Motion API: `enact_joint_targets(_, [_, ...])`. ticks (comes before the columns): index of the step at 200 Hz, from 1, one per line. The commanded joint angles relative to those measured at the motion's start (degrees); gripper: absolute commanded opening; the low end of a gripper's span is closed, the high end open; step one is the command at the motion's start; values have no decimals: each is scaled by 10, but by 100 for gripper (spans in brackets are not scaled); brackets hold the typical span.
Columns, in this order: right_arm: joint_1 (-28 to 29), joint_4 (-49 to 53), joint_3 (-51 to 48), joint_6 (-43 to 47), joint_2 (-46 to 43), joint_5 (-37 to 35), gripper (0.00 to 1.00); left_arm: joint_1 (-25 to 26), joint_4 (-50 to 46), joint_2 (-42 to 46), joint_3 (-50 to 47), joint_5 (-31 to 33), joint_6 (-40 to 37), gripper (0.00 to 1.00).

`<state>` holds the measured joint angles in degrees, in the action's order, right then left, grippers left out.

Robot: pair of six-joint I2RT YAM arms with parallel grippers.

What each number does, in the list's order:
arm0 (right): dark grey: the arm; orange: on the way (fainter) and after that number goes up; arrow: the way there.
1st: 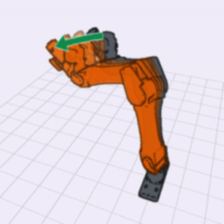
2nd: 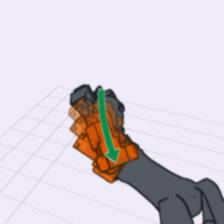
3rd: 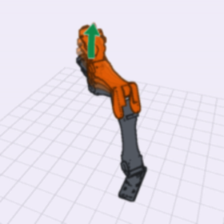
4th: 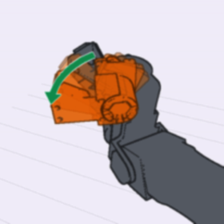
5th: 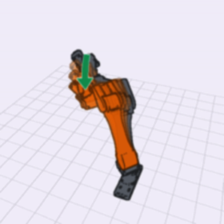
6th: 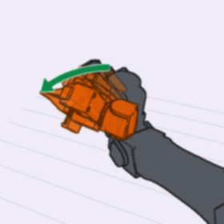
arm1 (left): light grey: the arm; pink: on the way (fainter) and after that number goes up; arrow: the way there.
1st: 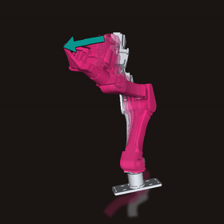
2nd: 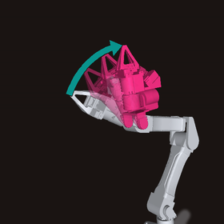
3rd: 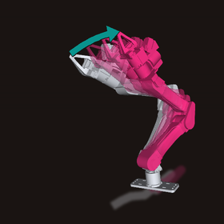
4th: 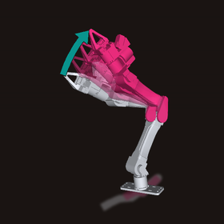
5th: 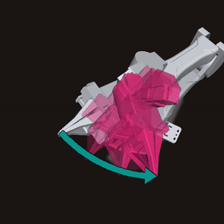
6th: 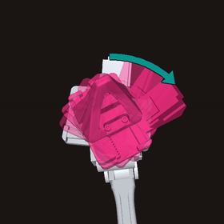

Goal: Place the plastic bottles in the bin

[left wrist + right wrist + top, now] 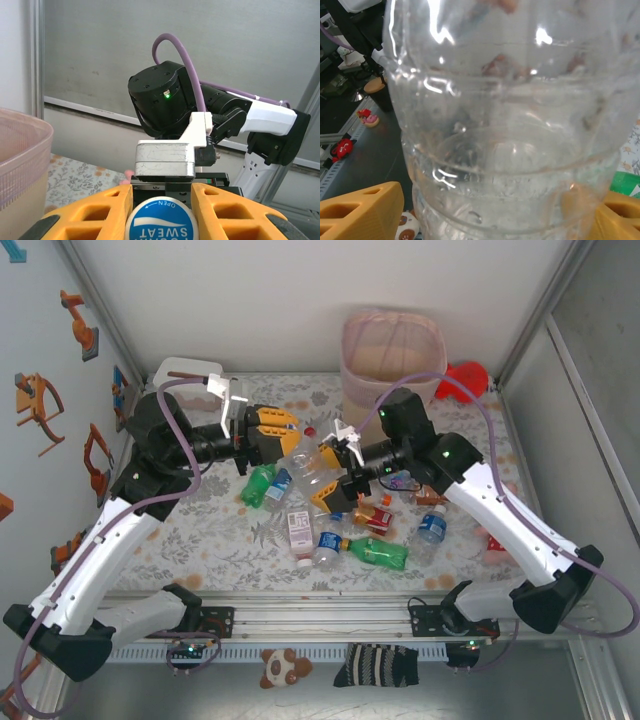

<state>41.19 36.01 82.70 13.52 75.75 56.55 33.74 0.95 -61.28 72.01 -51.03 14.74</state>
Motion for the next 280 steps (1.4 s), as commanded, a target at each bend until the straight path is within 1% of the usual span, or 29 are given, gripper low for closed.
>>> enact_joint_targets(1, [4,10,2,7,5,17,77,4,27,4,15,1,-14,0])
enact_joint_targets(41, [4,10,11,-11,9,18,69,5,27,3,11,9,-13,0])
enact_joint_targets(61, [4,10,11,-12,9,18,64,5,27,5,9,12,-13,5])
enact_joint_targets(94, [4,10,12,-14,7,18,61,5,27,9,7,18,-12,15])
enact_joint_targets(102, [4,10,12,-15,7,16,61,5,27,10,6,22,-12,20])
enact_joint_targets(128, [3,10,14,-17,3,-3,61,5,20,26,-1,56,-18,48])
enact_joint_targets(145, [1,11,17,-24,-1,-26,62,5,8,42,-10,91,-30,58])
enact_joint_targets(155, [-4,10,21,-32,-2,-39,62,5,-3,52,-15,114,-37,62])
enact_joint_targets(178, [-28,11,41,-68,0,-75,61,4,-21,75,-28,158,-51,66])
enact_joint_targets(207, [-73,11,80,-120,11,-115,59,5,-34,93,-43,193,-55,67])
enact_joint_targets(247, [-143,14,154,-186,50,-155,57,4,-46,101,-52,202,-52,67])
enact_joint_targets(280, [-214,51,255,-242,112,-211,53,4,-57,103,-54,209,-52,67])
